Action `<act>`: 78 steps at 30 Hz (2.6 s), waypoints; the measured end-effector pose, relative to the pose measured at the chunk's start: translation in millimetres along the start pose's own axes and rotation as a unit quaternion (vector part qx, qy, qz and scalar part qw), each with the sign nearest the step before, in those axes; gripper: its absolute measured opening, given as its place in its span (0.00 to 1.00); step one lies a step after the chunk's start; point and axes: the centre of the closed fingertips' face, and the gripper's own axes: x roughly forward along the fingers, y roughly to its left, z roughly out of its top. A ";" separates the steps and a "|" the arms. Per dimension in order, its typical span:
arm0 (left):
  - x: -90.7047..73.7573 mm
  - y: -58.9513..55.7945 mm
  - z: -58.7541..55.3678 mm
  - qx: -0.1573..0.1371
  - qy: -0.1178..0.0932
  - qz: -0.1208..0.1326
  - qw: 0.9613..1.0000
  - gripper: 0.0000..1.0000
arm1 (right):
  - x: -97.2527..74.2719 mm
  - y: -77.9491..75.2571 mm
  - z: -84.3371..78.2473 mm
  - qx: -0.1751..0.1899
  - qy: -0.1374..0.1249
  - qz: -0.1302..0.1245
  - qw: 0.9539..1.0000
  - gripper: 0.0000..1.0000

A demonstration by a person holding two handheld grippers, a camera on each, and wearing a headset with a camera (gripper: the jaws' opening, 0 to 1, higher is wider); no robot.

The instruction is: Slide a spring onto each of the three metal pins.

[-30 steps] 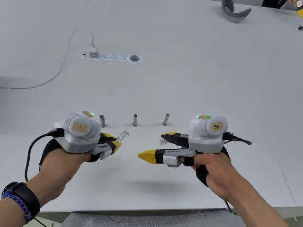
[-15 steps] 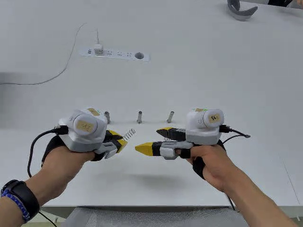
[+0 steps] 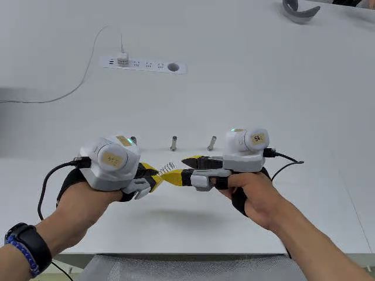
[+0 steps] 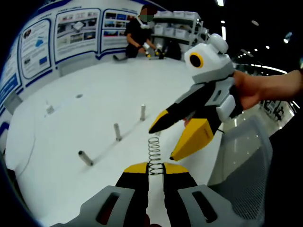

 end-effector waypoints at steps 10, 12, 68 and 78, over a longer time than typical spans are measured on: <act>-0.6 -4.2 1.8 0.017 -0.004 -0.004 1.000 0.10 | 5.9 0.0 -1.0 0.028 0.011 0.007 1.000 0.32; -1.1 -4.0 2.2 0.019 -0.005 -0.004 1.000 0.10 | 6.7 1.3 -1.5 0.033 0.015 0.011 0.999 0.30; -11.0 -30.4 45.7 0.087 -0.077 -0.086 0.989 0.10 | -22.1 40.6 16.4 -0.213 0.191 0.097 0.953 0.14; -12.1 -37.9 52.5 0.090 -0.088 -0.104 0.987 0.10 | -31.1 41.5 14.0 -0.269 0.230 0.106 0.929 0.13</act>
